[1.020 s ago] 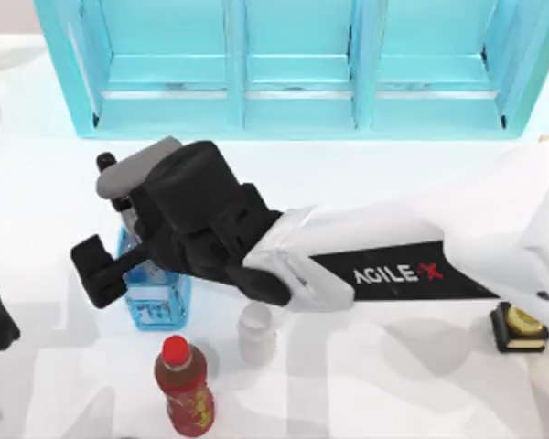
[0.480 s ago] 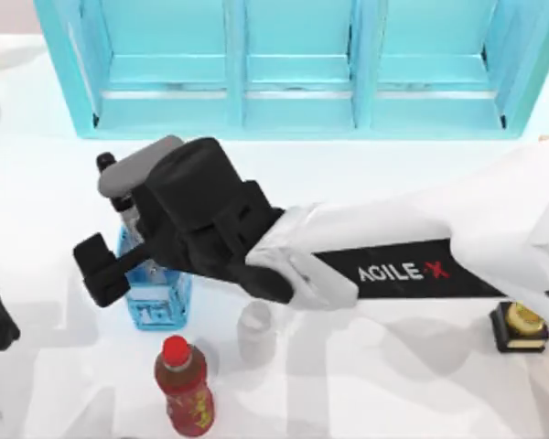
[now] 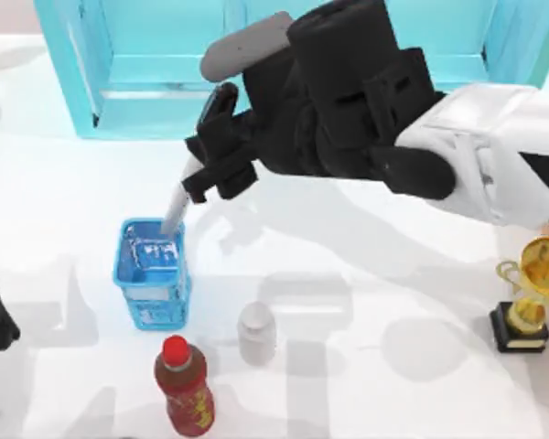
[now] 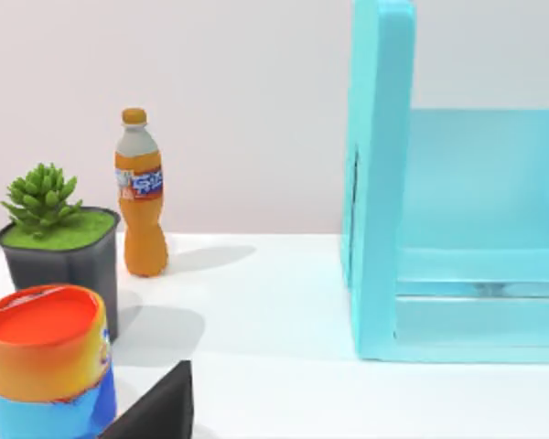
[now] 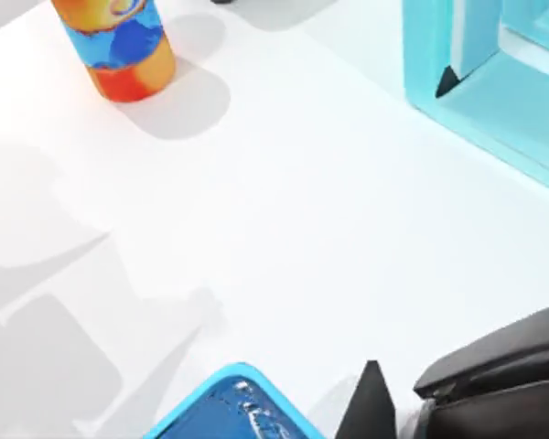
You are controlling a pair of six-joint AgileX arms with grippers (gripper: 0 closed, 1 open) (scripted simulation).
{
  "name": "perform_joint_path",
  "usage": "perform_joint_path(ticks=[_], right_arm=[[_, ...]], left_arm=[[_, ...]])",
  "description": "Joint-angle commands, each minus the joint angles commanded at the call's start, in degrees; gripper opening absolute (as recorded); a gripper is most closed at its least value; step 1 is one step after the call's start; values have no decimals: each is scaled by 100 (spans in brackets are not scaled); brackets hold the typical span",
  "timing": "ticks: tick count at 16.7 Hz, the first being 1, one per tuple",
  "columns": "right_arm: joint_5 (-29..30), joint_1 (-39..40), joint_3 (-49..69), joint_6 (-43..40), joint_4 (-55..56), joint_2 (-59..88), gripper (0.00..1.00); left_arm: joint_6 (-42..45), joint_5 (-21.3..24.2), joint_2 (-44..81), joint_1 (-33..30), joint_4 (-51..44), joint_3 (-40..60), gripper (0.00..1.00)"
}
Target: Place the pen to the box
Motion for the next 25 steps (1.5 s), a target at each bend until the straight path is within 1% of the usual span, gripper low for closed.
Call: perform_joint_path(ticks=[3, 5, 10, 13, 15, 17, 22, 25], right_arm=[[-312, -369, -255, -133, -581, -737, 0], [-430, -469, -350, -159, -758, -930, 0], [-428, -456, -326, -154, -764, -921, 0], [-525, -841, -278, -386, -1109, -1048, 0], [-657, -1402, -237, -708, -1578, -1225, 0], [-822, -2202, -210, -1141, -2187, -1478, 0], [-1287, -4829, -257, -2480, -3944, -2402, 0], [-1526, -6036, -333, -3208, -4834, -2995, 0]], left_arm=[[0, 0, 0, 0, 0, 0, 100], [0, 0, 0, 0, 0, 0, 100], [0, 0, 0, 0, 0, 0, 100], [0, 0, 0, 0, 0, 0, 100], [0, 0, 0, 0, 0, 0, 100], [0, 0, 0, 0, 0, 0, 100], [0, 0, 0, 0, 0, 0, 100], [0, 0, 0, 0, 0, 0, 100]])
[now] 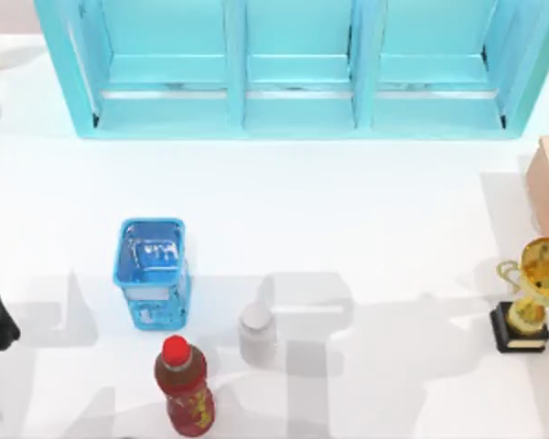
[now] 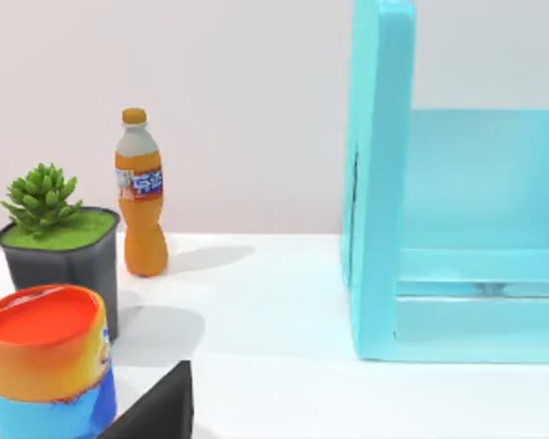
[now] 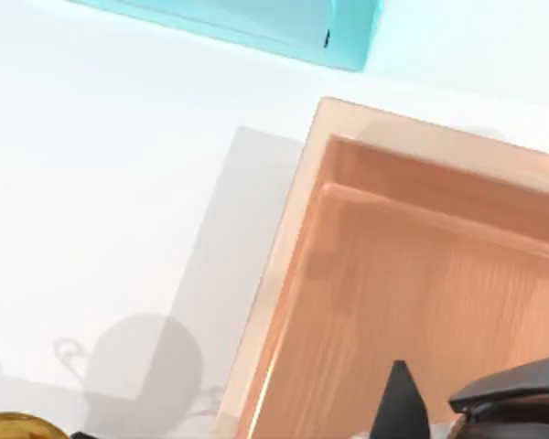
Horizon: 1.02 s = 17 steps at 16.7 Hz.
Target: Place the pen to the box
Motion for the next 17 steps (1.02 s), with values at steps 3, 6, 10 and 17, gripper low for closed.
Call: perform_joint_path(ticks=[3, 6, 10, 17], right_arm=[[-156, -666, -67, -477, -560, -441, 0], [-195, -807, -84, -590, -689, -552, 0], [-181, -781, -85, -571, -659, -526, 0], [12, -454, -1182, -273, 724, -403, 0]], left_arm=[[0, 0, 0, 0, 0, 0, 100], [0, 0, 0, 0, 0, 0, 100], [0, 0, 0, 0, 0, 0, 100], [0, 0, 0, 0, 0, 0, 100]])
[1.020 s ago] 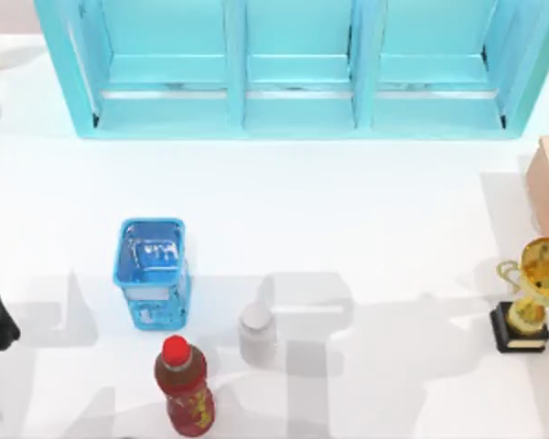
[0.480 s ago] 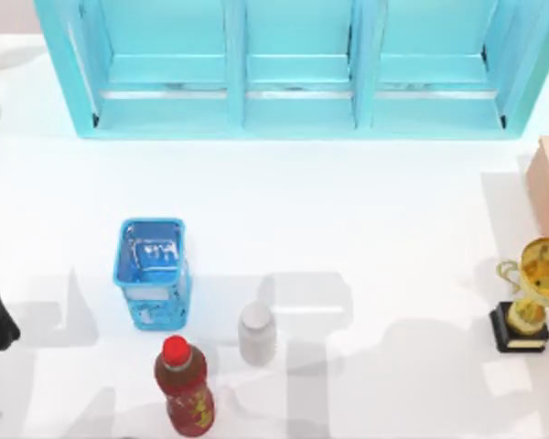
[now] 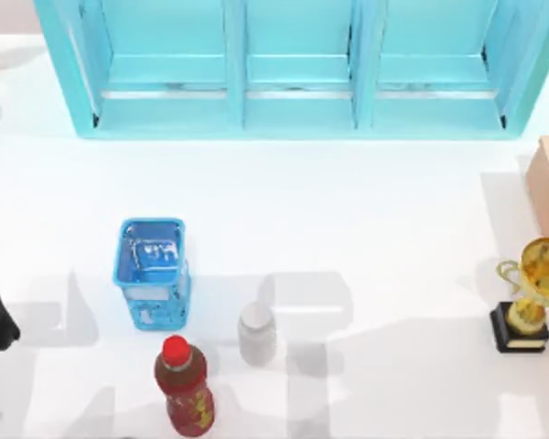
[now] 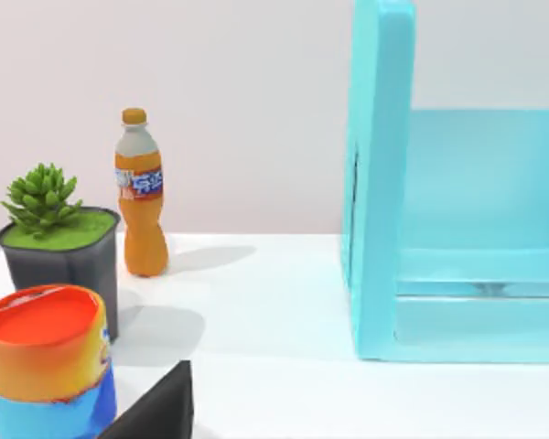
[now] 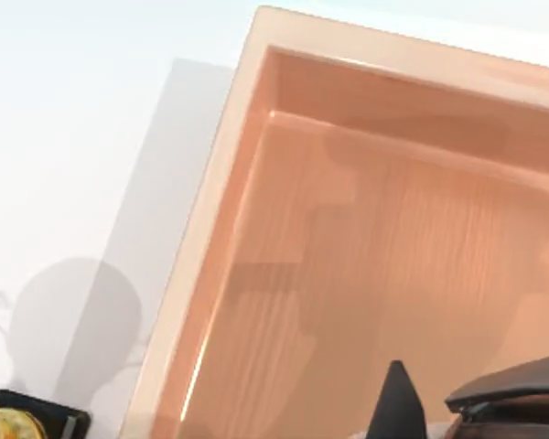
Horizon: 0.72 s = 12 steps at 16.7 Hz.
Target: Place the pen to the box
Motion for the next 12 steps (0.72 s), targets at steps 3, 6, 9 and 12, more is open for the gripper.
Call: perform_joint_path(ticks=[3, 6, 9, 12], right_arm=[[39, 67, -207, 61, 223, 32, 0], [39, 67, -207, 61, 223, 32, 0], [39, 67, -207, 61, 223, 32, 23], [39, 67, -207, 61, 223, 32, 45]], left_arm=[[0, 0, 0, 0, 0, 0, 100], [0, 0, 0, 0, 0, 0, 100], [0, 0, 0, 0, 0, 0, 100], [0, 0, 0, 0, 0, 0, 100]])
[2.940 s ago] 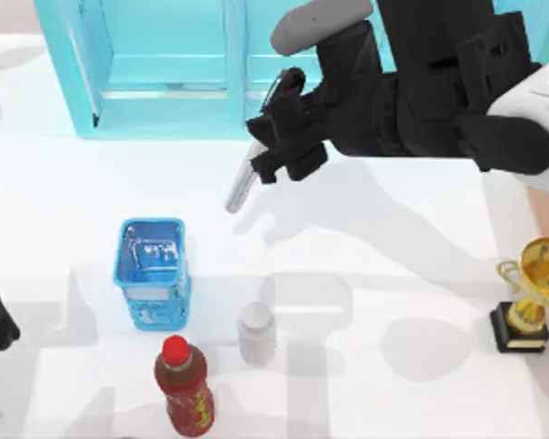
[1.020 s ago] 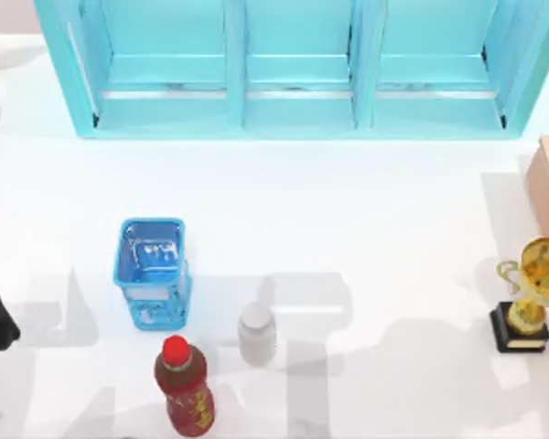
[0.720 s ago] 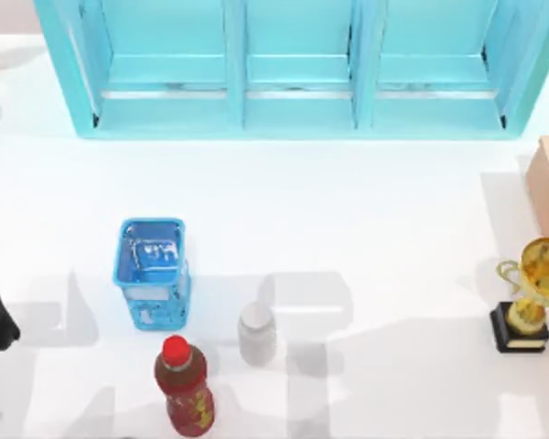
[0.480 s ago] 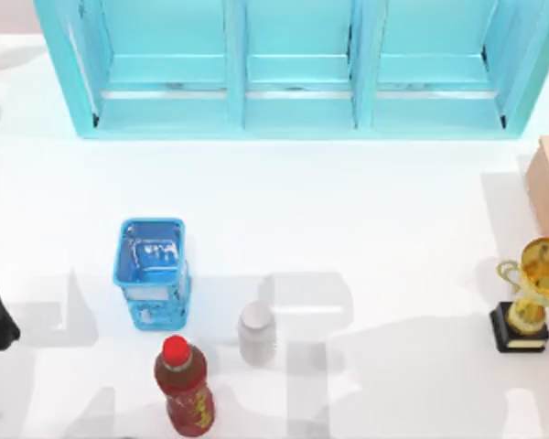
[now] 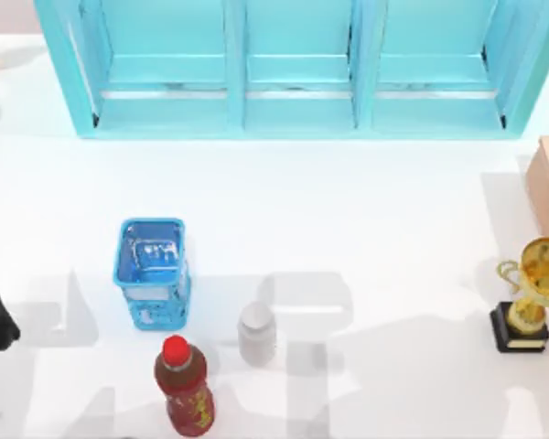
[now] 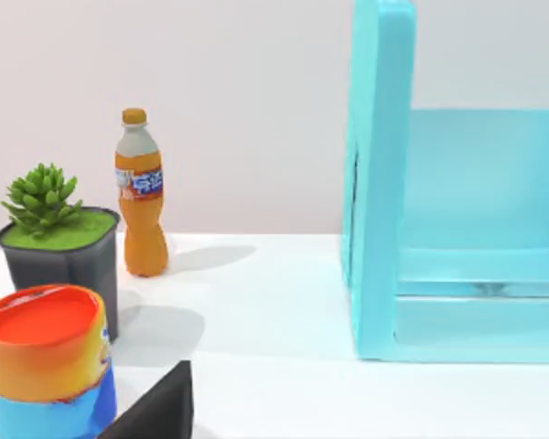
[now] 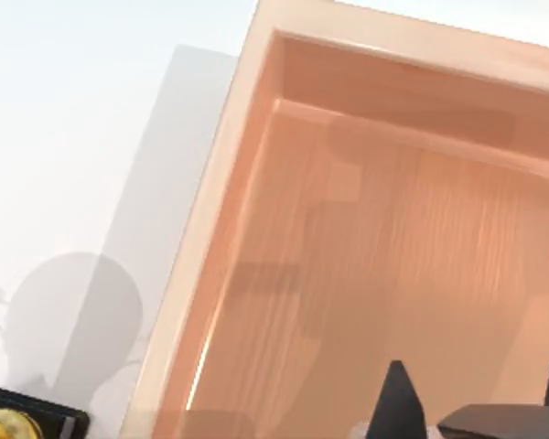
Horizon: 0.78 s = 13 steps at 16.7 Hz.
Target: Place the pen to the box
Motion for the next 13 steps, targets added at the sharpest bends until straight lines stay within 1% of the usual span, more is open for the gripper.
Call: perform_joint_path(ticks=[7, 8, 13], right_arm=[[0, 0, 0, 0, 0, 0, 98], [0, 0, 0, 0, 0, 0, 100], [0, 0, 0, 0, 0, 0, 100]], left_arm=[[0, 0, 0, 0, 0, 0, 100], [0, 0, 0, 0, 0, 0, 100], [0, 0, 0, 0, 0, 0, 100]])
